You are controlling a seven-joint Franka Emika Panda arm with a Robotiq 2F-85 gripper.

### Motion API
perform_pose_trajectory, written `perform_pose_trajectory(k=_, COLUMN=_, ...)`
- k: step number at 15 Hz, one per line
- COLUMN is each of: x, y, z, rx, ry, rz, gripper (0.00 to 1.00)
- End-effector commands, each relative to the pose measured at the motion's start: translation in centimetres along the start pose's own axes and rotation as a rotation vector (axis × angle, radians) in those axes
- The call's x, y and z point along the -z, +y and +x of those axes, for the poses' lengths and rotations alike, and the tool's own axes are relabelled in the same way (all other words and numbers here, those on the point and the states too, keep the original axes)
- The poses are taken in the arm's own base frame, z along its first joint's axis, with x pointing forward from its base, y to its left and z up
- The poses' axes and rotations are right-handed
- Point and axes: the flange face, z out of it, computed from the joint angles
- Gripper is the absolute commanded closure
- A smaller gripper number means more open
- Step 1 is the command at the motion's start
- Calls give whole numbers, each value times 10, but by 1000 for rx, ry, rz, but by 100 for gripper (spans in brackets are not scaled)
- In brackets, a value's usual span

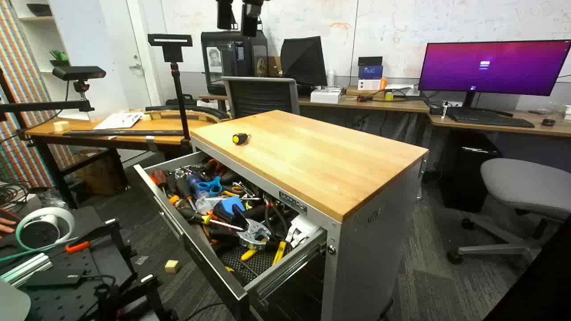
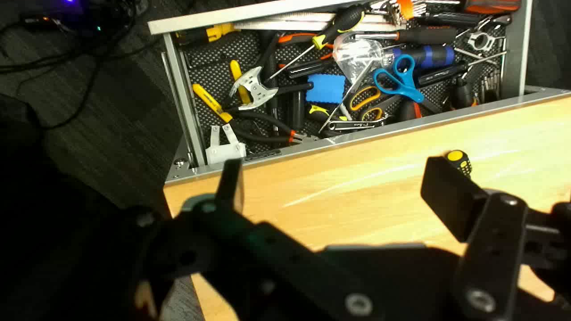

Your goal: Put the screwdriver into the open drawer then close the drawer.

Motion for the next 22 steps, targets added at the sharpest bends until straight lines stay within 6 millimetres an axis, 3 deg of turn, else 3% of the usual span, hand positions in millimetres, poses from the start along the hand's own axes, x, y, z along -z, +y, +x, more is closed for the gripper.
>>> perform_pose_trajectory(k=1, x=2, y=0, z=0, rx=0, ry=3, rz=0, gripper=0)
perform_pose_trajectory(k=5, x=7, y=0, z=-1, rx=1, ry=14, rz=-1, gripper=0)
perform_pose_trajectory(k=13, x=-2, y=18, z=3, rx=-20, ry=-18, rz=-47, gripper=0)
perform_pose_trajectory(k=14, x=-35, y=-44, z=29, rx=21, ry=-39, rz=-59, gripper=0)
perform_pose_trajectory(k=15, x=-41, y=-53, z=30, rx=29, ry=-47, rz=-73, gripper=0)
perform_pose_trajectory(k=17, x=-65, y=-95, z=44, rx=67, ry=-96, rz=-100, gripper=0)
perform_pose_trajectory(k=18, x=-48, y=-61, z=29, rx=53, ry=-83, rz=-70, gripper=0)
perform_pose_trajectory(k=20, x=-72, y=-100, z=39, rx=80, ry=-116, rz=-98, gripper=0)
perform_pose_trajectory(k=22, x=-79, y=-103, z=43, rx=80, ry=-127, rz=-102, gripper=0)
